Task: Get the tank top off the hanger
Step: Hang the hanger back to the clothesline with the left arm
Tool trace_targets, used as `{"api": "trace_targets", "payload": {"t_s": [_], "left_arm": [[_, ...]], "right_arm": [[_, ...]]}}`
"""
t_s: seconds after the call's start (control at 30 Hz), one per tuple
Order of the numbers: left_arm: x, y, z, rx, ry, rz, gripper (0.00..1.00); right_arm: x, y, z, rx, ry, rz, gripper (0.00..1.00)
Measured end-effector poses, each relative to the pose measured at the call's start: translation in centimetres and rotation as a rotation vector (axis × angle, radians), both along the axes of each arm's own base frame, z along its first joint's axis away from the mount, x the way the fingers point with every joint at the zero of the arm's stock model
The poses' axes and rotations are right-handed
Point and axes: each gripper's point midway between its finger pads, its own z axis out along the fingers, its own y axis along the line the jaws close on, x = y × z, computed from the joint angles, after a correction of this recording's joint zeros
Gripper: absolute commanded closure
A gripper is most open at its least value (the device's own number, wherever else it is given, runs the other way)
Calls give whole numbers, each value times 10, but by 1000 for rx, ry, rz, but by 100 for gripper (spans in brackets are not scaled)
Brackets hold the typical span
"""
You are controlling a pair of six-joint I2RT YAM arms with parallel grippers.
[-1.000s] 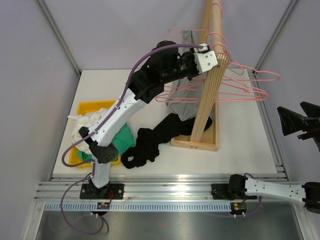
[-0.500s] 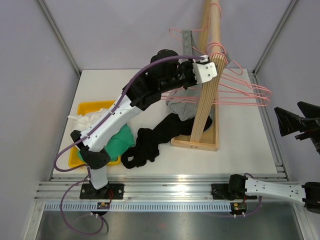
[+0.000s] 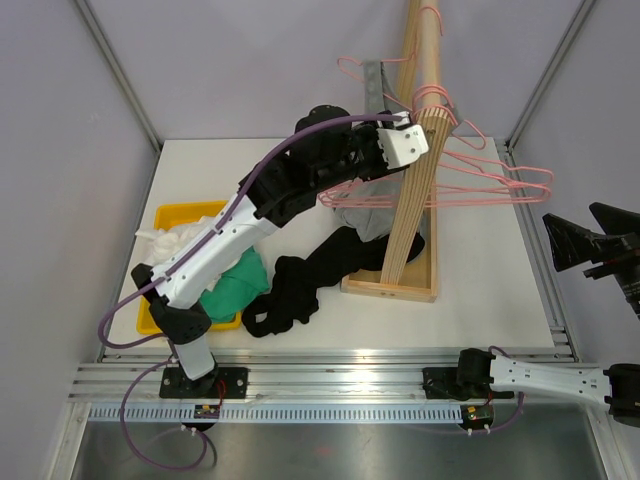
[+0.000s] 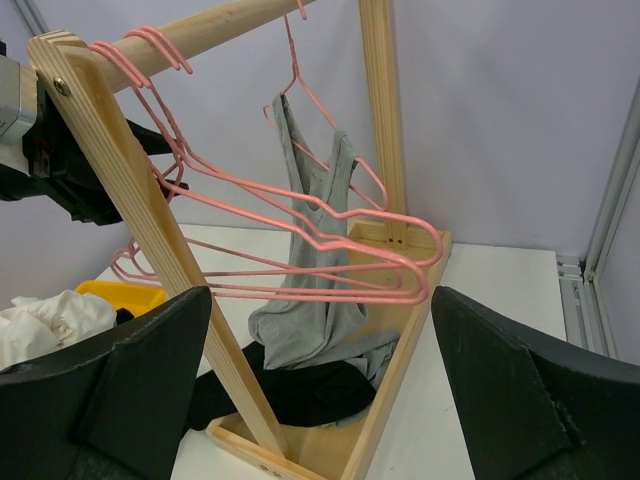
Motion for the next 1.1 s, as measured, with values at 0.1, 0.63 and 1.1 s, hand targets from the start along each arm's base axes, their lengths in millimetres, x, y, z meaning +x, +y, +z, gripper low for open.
{"api": "trace_targets", "payload": {"t_s": [0.1,0.63,1.1], "left_arm": [[1,4,1,-11,-2,32,41],[23,62,65,-253,-169,318,8],[-22,207,105,-653,-234,651,1]], "right_arm": [[1,1,0,-4,2,-2,1],[5,11,-4,-45,15,-20,1],[8,19,-9,-68,20,-28,0]]}}
